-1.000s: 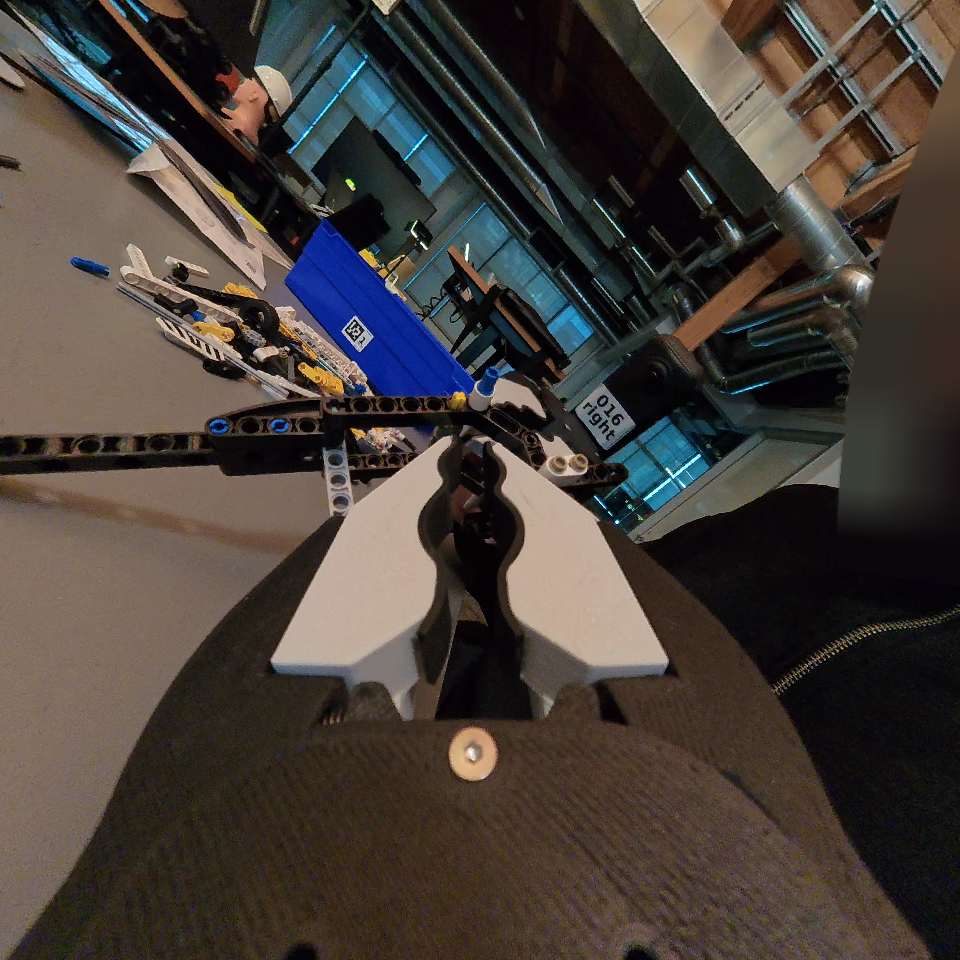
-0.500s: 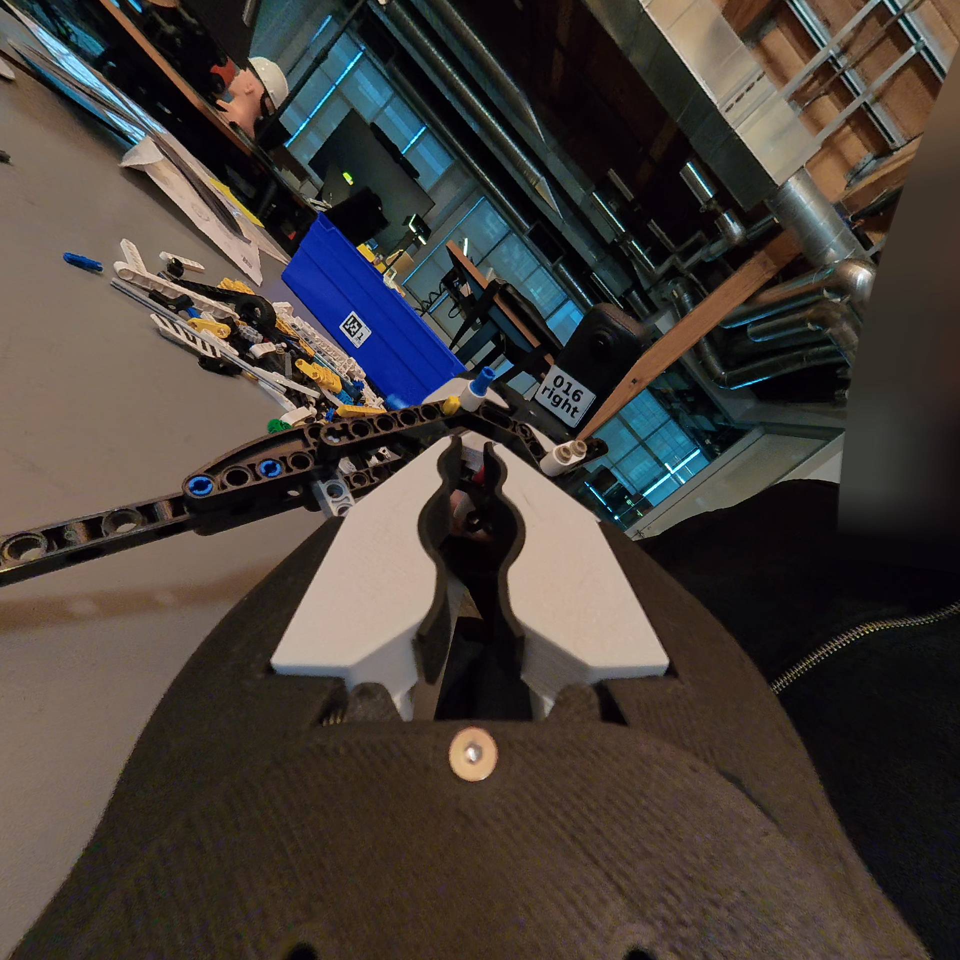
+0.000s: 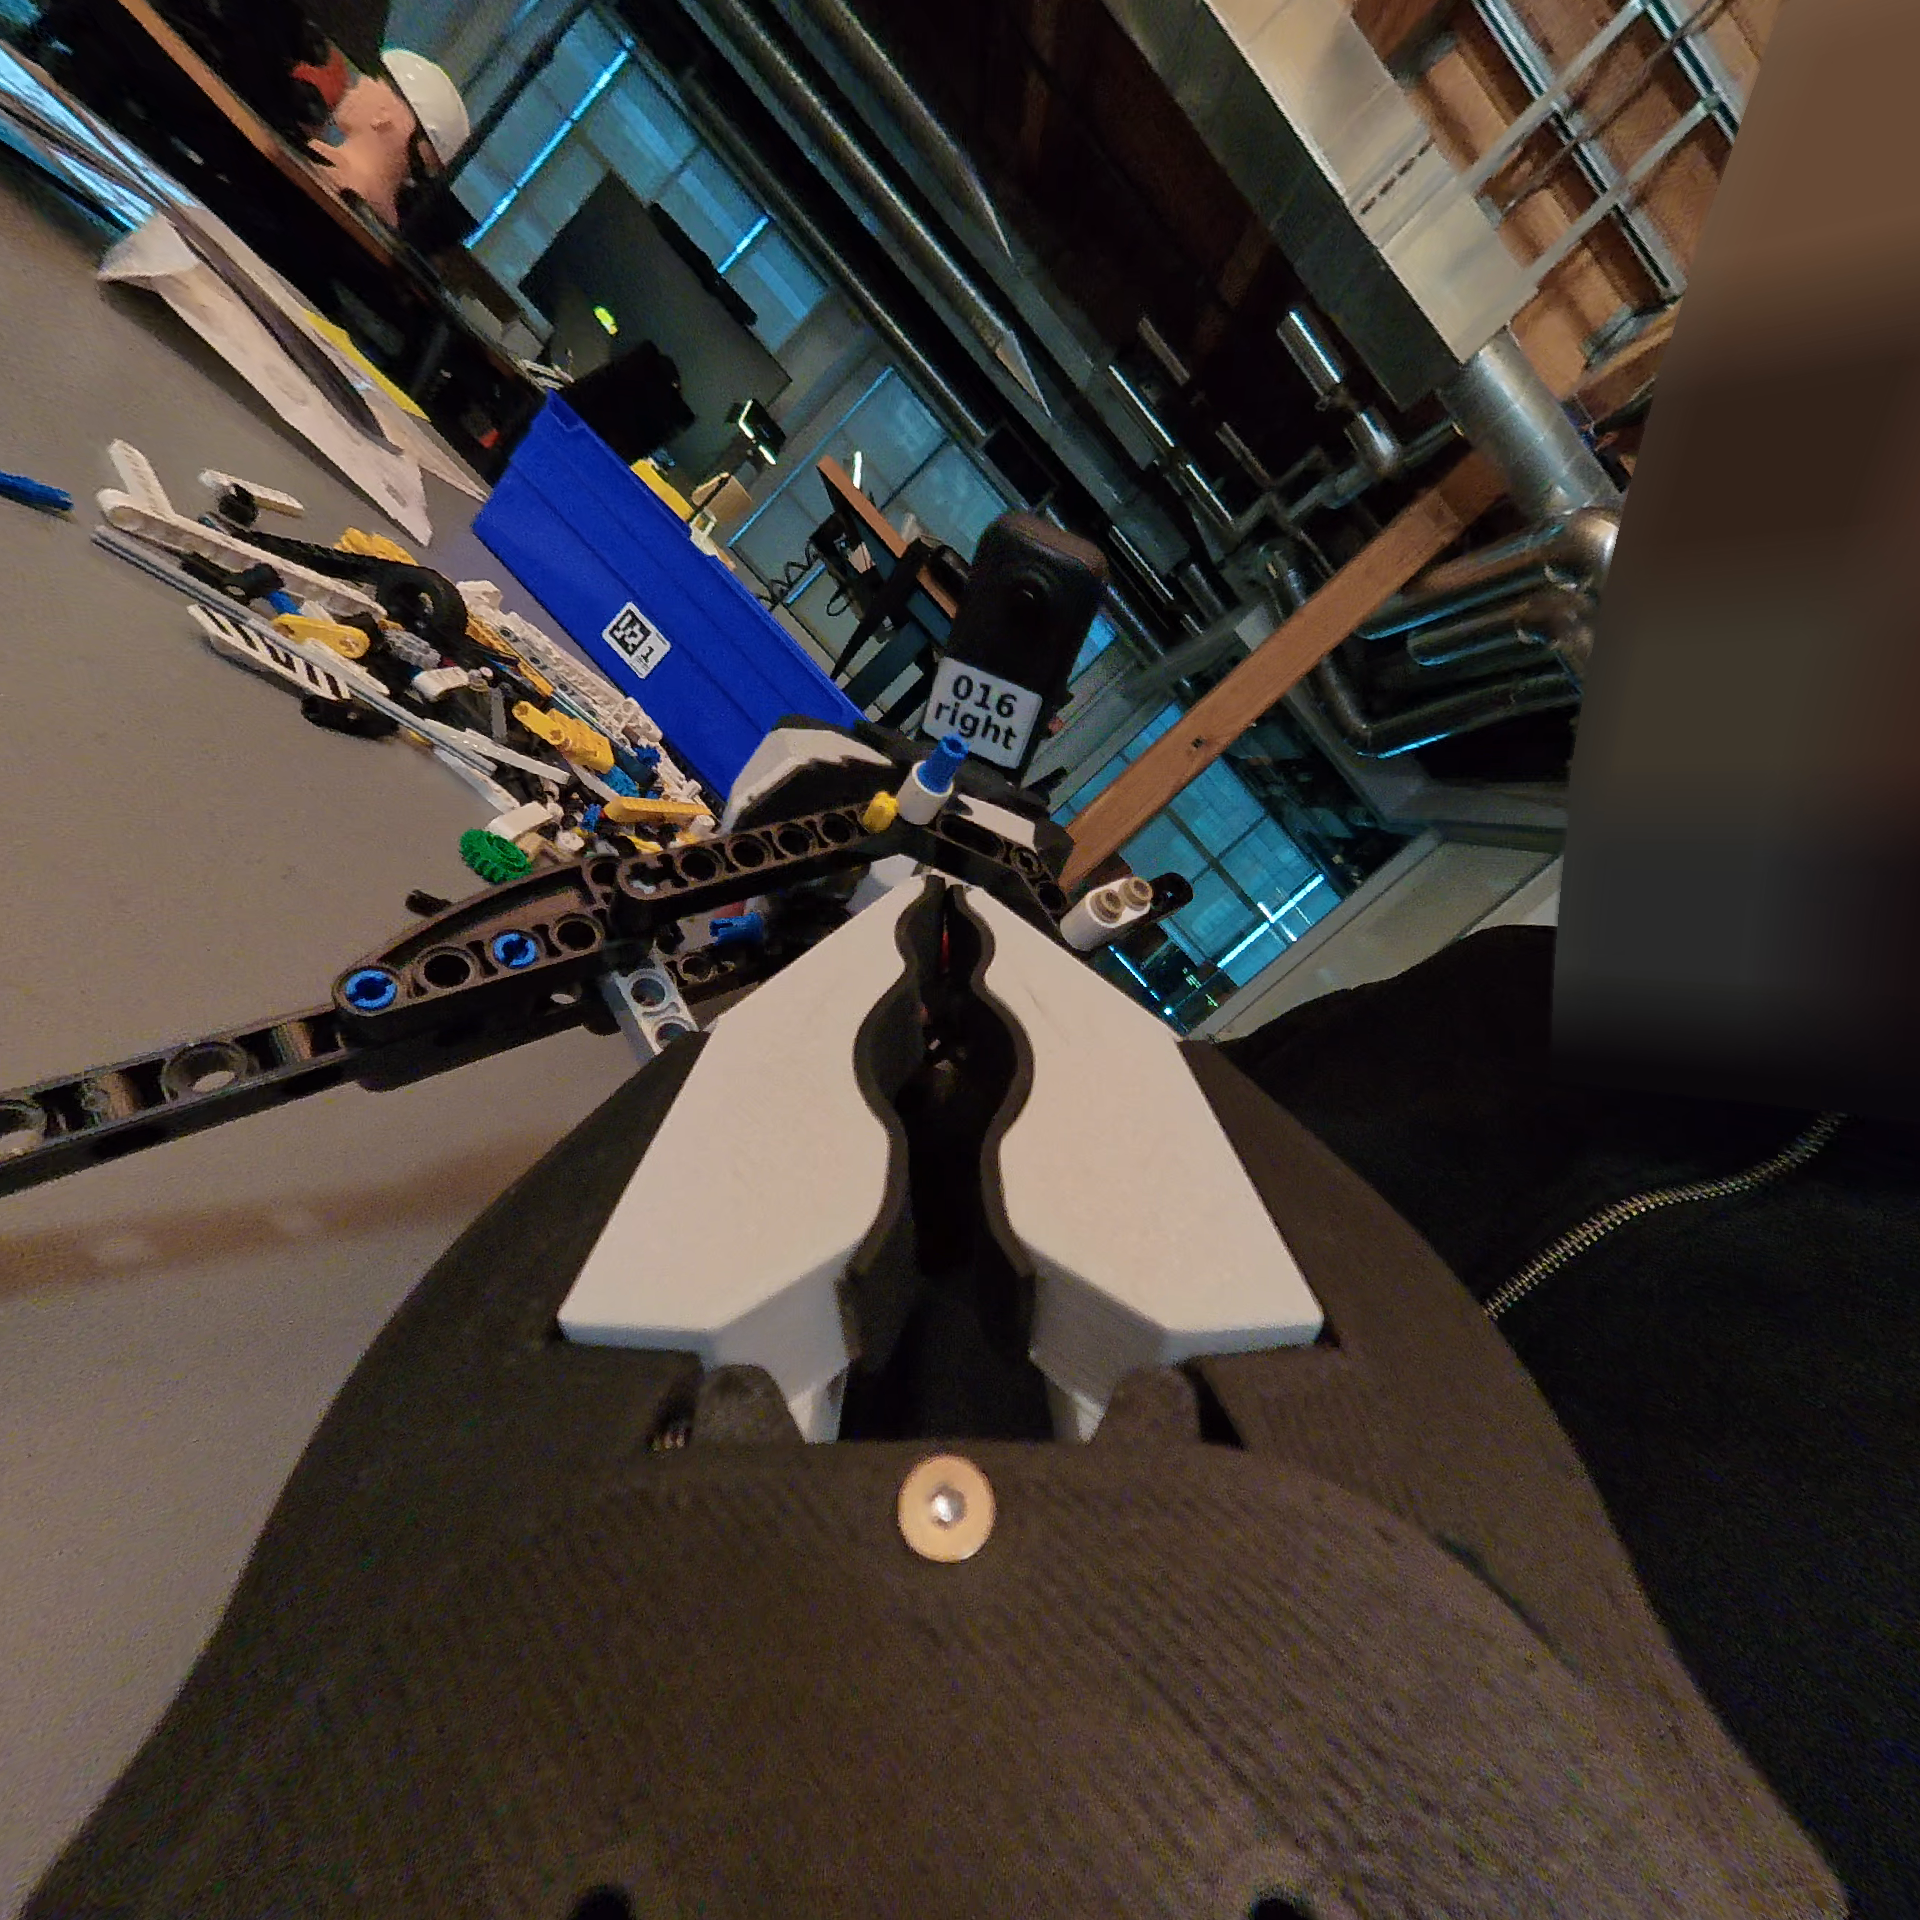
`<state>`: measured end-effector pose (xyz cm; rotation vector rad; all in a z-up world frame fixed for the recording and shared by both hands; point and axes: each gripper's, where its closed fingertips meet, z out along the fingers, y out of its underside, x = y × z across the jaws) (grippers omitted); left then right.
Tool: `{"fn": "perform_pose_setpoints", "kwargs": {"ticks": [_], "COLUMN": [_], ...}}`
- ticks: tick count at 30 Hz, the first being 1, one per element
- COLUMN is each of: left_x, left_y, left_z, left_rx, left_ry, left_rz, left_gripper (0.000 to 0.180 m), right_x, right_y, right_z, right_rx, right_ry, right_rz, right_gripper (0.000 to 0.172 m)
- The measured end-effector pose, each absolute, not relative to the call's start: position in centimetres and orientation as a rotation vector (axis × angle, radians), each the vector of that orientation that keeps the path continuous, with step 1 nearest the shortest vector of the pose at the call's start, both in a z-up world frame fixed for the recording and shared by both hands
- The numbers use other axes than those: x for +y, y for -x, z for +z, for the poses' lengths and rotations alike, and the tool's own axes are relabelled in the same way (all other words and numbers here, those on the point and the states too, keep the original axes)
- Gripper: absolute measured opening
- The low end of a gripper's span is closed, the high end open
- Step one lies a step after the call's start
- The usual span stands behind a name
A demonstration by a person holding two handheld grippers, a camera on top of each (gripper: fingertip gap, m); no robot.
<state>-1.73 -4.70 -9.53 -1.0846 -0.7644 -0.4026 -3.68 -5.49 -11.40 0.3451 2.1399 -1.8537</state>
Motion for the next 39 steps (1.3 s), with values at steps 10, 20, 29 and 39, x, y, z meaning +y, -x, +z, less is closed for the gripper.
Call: {"fn": "perform_pose_setpoints", "kwargs": {"ticks": [10, 20, 29, 39], "left_x": [-5.2, -10.5, -6.6, -6.2], "left_y": [2.5, 5.4, 3.2, 3.2], "left_z": [-10.0, -10.4, -11.8, -11.9], "left_rx": [-0.837, -1.046, -1.029, -1.026], "left_ry": [1.074, 0.865, 1.061, 1.061], "left_rz": [-0.353, -0.205, -0.462, -0.481], "left_gripper": [0.004, 0.013, 0.054, 0.042], "right_x": [-6.4, -6.4, -7.0, -7.3], "right_y": [4.3, 4.9, 5.0, 4.5], "right_z": [-11.5, -10.3, -12.5, -13.6], "right_rx": [2.451, 3.087, 3.395, 3.509], "right_ry": [-0.241, 0.189, 0.532, 0.739], "right_rz": [-2.061, -2.344, -2.149, -2.028], "right_gripper": [0.004, 0.005, 0.004, 0.005]}}
